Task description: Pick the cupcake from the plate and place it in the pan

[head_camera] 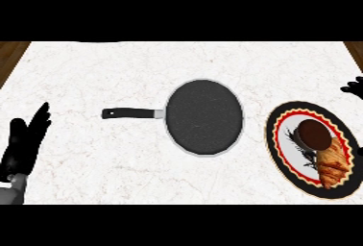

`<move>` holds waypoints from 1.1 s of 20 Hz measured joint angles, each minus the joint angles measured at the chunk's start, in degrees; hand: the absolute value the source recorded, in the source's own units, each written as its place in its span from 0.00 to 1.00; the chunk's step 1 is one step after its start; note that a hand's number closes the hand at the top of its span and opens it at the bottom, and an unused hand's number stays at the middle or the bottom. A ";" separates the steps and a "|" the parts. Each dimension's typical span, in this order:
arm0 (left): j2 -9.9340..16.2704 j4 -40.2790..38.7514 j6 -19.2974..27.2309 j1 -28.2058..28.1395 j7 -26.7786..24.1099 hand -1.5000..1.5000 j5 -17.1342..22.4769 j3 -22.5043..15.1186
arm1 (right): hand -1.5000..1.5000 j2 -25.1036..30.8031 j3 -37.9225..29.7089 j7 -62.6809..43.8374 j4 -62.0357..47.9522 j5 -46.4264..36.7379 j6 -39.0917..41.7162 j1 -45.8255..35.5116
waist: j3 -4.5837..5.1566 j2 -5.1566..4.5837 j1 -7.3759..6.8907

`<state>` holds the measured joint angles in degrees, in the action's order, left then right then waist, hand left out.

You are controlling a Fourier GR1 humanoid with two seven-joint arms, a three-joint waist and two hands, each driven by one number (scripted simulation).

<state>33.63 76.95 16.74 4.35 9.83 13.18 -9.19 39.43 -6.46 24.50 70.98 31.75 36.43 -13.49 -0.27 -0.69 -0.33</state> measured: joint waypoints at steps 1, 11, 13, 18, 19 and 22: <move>0.06 -0.61 -0.28 0.20 0.09 0.50 0.03 0.33 | 0.00 1.09 -0.43 1.21 -1.21 -1.82 0.60 -0.66 | 0.03 0.06 -0.10; -0.86 -2.82 -1.02 3.28 1.28 0.50 -1.09 0.33 | 0.00 16.42 3.64 1.26 1.08 -21.99 0.71 -7.53 | 0.23 0.31 -0.77; -1.03 -3.21 -1.20 3.77 1.61 0.50 -1.30 0.24 | 0.00 18.07 6.23 0.74 2.81 -26.68 0.25 -9.08 | 0.25 0.29 -0.98; -1.14 -3.98 -1.47 2.97 1.07 0.50 -1.79 0.87 | 0.00 19.82 12.41 -0.94 8.41 -36.93 -0.60 -10.91 | 0.30 0.50 -0.74; -1.43 -3.95 -1.34 2.64 0.79 0.50 -2.04 0.86 | 0.00 20.05 13.44 -0.65 8.95 -39.01 -0.72 -10.94 | 0.30 0.53 -0.69; -1.91 -3.21 -1.21 2.39 1.27 0.50 -2.46 1.12 | 0.00 19.46 16.41 -0.93 10.27 -44.98 -1.62 -11.23 | 0.29 0.58 -0.55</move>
<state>31.72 73.74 15.54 6.74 11.10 10.71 -8.06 58.90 9.95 23.56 81.26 -13.22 34.81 -24.72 0.02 -0.11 -0.89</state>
